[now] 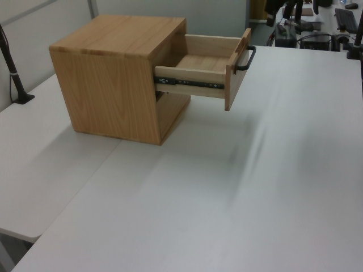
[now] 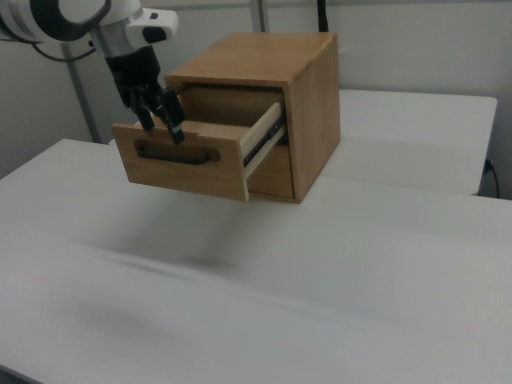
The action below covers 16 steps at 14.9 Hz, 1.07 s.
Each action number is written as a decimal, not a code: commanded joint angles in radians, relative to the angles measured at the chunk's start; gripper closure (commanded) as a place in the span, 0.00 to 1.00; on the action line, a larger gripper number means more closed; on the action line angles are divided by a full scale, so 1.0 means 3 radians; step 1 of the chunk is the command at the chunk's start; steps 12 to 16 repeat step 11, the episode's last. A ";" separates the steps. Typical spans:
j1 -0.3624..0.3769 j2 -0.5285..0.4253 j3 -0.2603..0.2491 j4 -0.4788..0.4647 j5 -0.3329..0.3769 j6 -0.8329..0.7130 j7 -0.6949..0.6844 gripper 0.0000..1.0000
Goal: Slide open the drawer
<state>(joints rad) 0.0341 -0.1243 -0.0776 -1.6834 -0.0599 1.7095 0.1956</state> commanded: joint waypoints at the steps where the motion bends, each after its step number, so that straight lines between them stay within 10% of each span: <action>1: 0.0412 0.0163 -0.0348 0.0262 -0.0174 -0.0359 -0.0671 0.00; 16: 0.0485 0.0409 -0.0375 0.0524 -0.0035 -0.0503 -0.0759 0.00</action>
